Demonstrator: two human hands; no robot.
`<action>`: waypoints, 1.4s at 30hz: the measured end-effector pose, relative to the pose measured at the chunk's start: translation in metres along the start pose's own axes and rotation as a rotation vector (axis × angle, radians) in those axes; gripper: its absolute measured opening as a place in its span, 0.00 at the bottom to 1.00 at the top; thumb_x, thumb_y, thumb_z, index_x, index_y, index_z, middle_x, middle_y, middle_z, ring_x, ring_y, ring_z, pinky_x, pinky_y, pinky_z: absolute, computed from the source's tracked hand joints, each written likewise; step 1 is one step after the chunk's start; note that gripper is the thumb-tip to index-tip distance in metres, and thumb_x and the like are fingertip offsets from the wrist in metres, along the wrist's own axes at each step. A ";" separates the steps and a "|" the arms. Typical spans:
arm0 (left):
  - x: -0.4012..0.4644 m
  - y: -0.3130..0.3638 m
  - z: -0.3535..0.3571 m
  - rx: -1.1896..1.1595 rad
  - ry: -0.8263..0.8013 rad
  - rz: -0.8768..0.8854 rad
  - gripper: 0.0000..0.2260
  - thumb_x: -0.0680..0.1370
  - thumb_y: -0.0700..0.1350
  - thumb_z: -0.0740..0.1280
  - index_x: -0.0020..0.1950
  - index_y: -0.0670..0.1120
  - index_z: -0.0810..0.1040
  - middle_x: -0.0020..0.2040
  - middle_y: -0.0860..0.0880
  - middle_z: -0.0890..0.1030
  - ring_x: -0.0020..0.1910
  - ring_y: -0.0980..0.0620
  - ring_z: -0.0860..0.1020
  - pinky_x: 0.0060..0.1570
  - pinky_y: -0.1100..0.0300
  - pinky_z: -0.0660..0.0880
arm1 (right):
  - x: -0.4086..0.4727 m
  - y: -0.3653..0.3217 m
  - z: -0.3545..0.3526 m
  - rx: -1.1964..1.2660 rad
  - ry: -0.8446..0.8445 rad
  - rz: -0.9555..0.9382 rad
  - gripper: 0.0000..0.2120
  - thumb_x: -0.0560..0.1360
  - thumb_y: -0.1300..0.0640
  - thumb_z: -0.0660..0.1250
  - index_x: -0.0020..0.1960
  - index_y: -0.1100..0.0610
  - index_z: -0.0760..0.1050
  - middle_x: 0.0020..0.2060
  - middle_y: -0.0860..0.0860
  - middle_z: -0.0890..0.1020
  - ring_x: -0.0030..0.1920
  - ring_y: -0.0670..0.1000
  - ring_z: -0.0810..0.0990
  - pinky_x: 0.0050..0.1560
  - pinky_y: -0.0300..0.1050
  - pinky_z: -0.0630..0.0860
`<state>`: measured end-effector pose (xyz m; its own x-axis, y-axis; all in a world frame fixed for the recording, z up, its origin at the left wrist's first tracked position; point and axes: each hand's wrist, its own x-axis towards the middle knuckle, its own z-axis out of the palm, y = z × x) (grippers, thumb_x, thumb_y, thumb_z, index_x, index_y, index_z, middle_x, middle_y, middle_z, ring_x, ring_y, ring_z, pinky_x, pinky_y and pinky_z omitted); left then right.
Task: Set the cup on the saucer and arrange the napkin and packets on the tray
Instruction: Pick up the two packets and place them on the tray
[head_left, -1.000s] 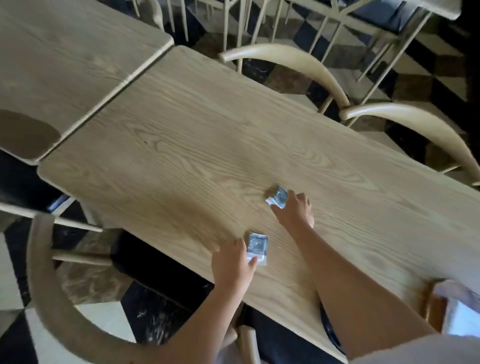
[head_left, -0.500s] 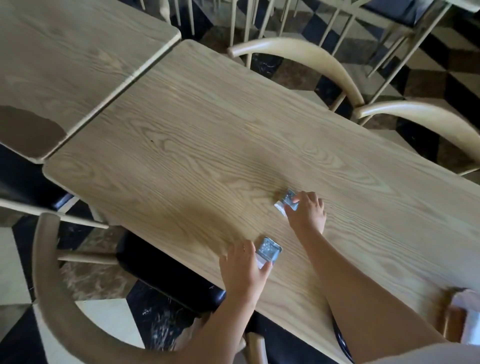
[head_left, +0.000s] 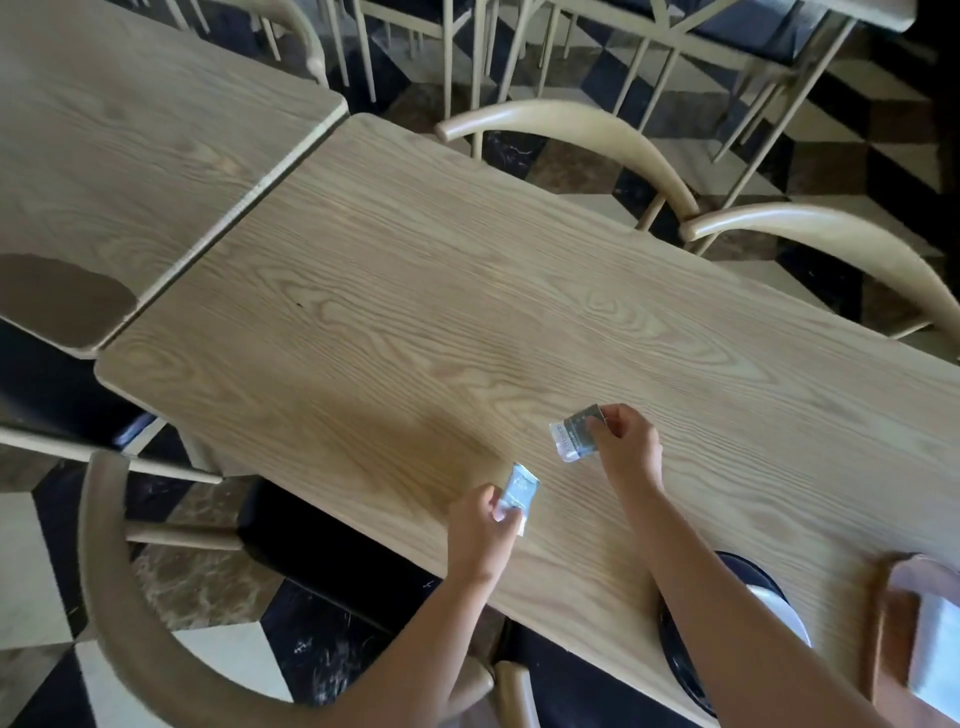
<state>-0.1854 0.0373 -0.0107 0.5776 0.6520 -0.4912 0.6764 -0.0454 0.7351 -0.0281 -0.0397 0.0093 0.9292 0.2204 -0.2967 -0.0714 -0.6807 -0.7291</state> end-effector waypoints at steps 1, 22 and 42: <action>0.001 0.001 -0.004 -0.057 -0.010 -0.019 0.06 0.71 0.40 0.66 0.35 0.39 0.73 0.31 0.45 0.78 0.33 0.46 0.75 0.31 0.63 0.69 | -0.008 -0.004 -0.008 0.065 -0.021 -0.031 0.03 0.72 0.61 0.67 0.41 0.55 0.78 0.34 0.49 0.81 0.38 0.49 0.79 0.37 0.36 0.72; -0.108 0.138 -0.047 -0.475 -0.507 0.417 0.07 0.77 0.41 0.65 0.53 0.41 0.77 0.45 0.40 0.83 0.39 0.44 0.84 0.36 0.59 0.81 | -0.139 -0.064 -0.132 0.340 0.175 -0.272 0.13 0.71 0.65 0.66 0.42 0.46 0.75 0.34 0.48 0.83 0.35 0.45 0.81 0.35 0.38 0.77; -0.182 0.155 0.035 -0.451 -0.689 0.510 0.06 0.71 0.39 0.71 0.44 0.49 0.83 0.42 0.46 0.85 0.43 0.50 0.83 0.40 0.58 0.80 | -0.215 0.006 -0.225 0.552 0.427 -0.151 0.08 0.69 0.65 0.69 0.35 0.54 0.79 0.31 0.56 0.83 0.35 0.58 0.82 0.38 0.52 0.79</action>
<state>-0.1700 -0.1149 0.1761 0.9914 0.0408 -0.1242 0.1145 0.1886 0.9754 -0.1467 -0.2482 0.2069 0.9962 -0.0856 0.0170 0.0007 -0.1866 -0.9824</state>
